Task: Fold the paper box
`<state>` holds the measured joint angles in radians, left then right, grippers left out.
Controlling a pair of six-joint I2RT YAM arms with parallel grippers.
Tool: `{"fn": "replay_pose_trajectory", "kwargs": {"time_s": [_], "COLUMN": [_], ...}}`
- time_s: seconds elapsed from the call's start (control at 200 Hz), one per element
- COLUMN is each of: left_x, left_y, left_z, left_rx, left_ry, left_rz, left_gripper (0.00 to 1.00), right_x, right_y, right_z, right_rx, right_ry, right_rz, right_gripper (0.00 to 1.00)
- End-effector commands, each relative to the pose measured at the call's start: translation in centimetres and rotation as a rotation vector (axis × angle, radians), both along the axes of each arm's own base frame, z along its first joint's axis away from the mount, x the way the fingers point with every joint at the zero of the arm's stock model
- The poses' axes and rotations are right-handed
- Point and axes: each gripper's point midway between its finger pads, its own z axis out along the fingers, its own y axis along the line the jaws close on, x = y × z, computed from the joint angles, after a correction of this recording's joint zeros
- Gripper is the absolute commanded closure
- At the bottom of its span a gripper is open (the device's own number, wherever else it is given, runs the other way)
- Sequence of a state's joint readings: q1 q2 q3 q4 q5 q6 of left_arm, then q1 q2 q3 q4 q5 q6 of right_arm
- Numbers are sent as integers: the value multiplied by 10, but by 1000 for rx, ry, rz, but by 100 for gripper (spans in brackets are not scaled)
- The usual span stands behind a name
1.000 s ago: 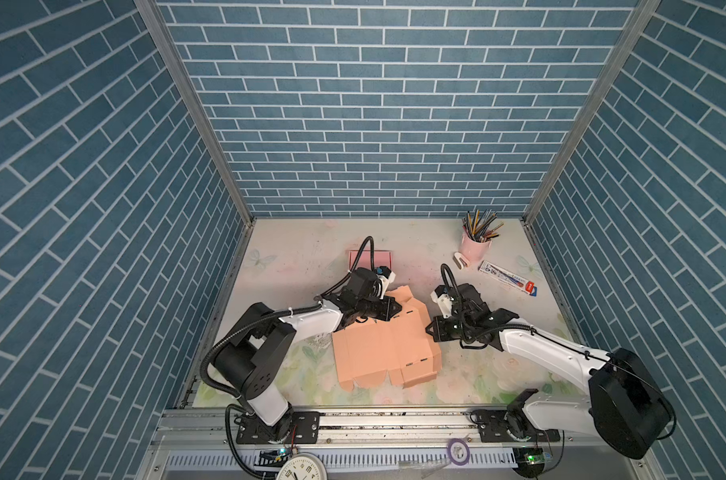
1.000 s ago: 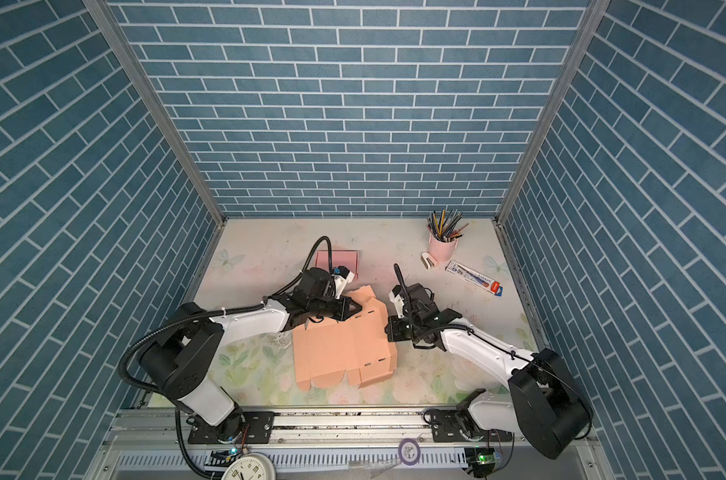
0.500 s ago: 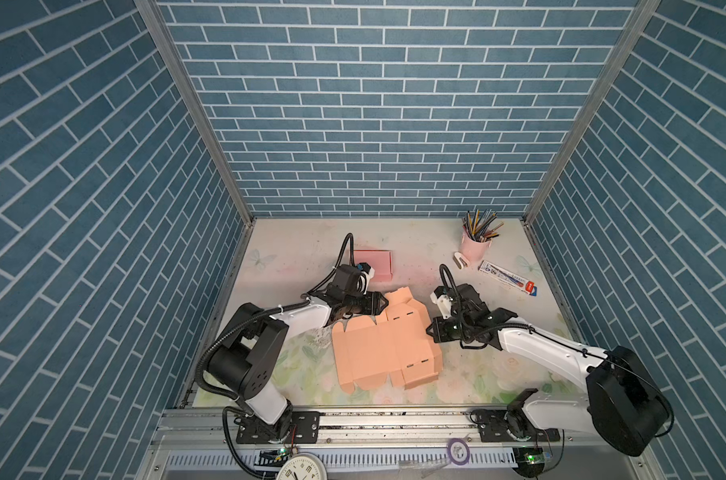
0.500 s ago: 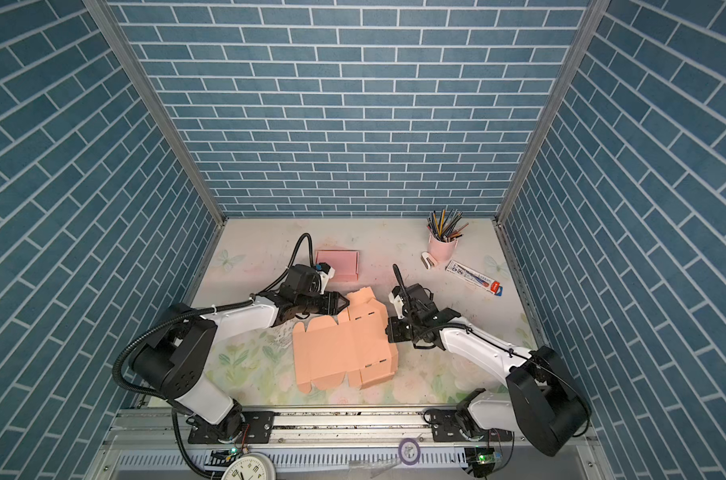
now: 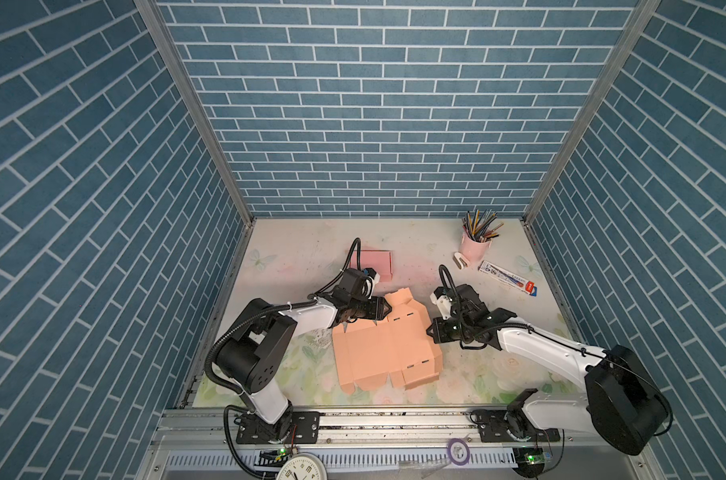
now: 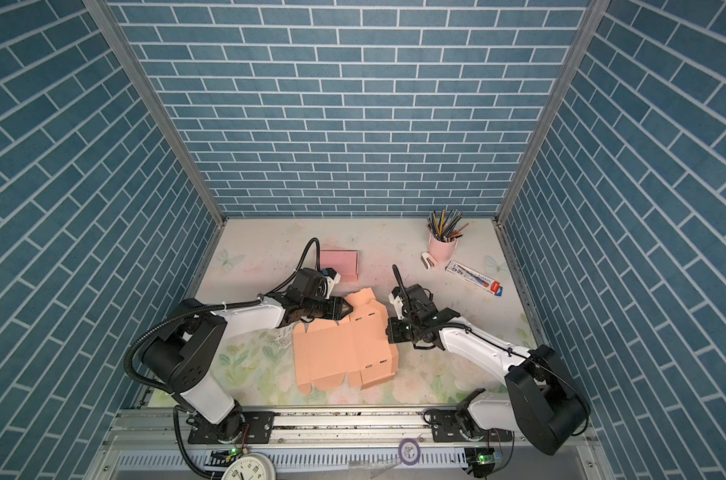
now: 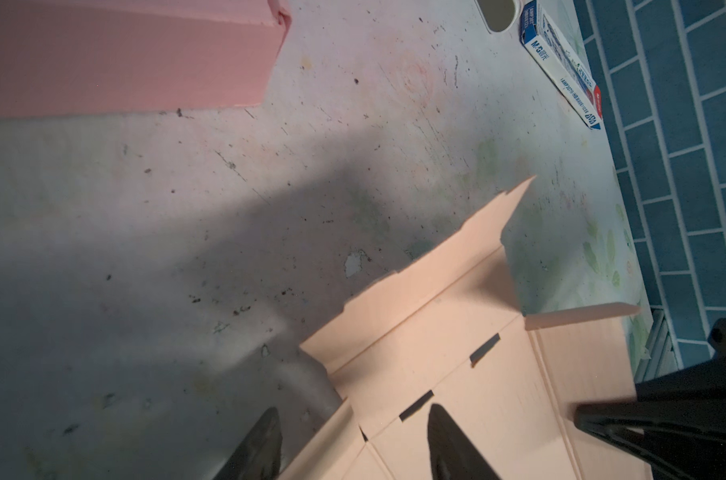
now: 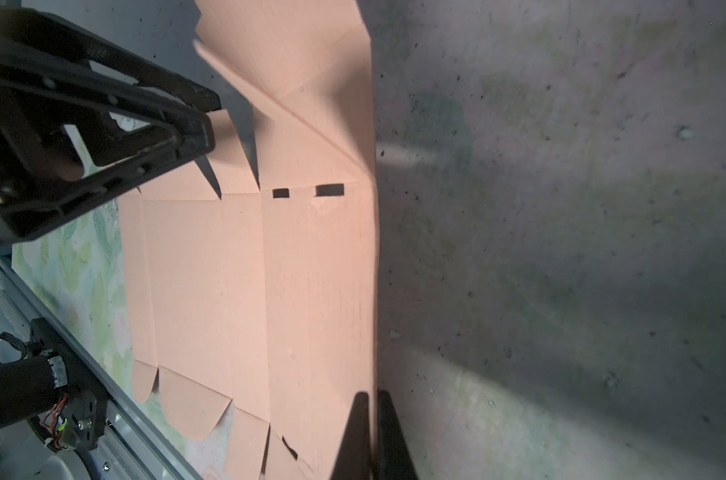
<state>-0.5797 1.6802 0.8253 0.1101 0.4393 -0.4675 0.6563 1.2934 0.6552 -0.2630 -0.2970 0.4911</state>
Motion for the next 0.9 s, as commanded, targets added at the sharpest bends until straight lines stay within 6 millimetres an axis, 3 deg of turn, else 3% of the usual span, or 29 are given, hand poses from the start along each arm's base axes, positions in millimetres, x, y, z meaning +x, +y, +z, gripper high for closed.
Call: {"fn": "replay_pose_trajectory", "kwargs": {"time_s": [0.0, 0.28, 0.59, 0.775, 0.895], "left_x": [-5, -26, -47, -46, -43], "left_y": [-5, -10, -16, -12, -6], "left_z": [14, 23, 13, 20, 26], "left_rx": [-23, -41, -49, -66, -93], "left_ry": [-26, -30, -2, -13, -20], "left_rz": [-18, -39, -56, -38, -18], "left_gripper": [46, 50, 50, 51, 52], "right_x": [5, 8, 11, 10, 14], "right_y": [2, 3, 5, -4, -9], "right_z": [4, 4, 7, 5, 14], "right_rx": [-23, -38, -77, -252, -357], "right_ry": [-29, -31, -45, -80, -134], "right_rz": [25, 31, 71, 122, 145], "right_gripper": [100, 100, 100, 100, 100]}}
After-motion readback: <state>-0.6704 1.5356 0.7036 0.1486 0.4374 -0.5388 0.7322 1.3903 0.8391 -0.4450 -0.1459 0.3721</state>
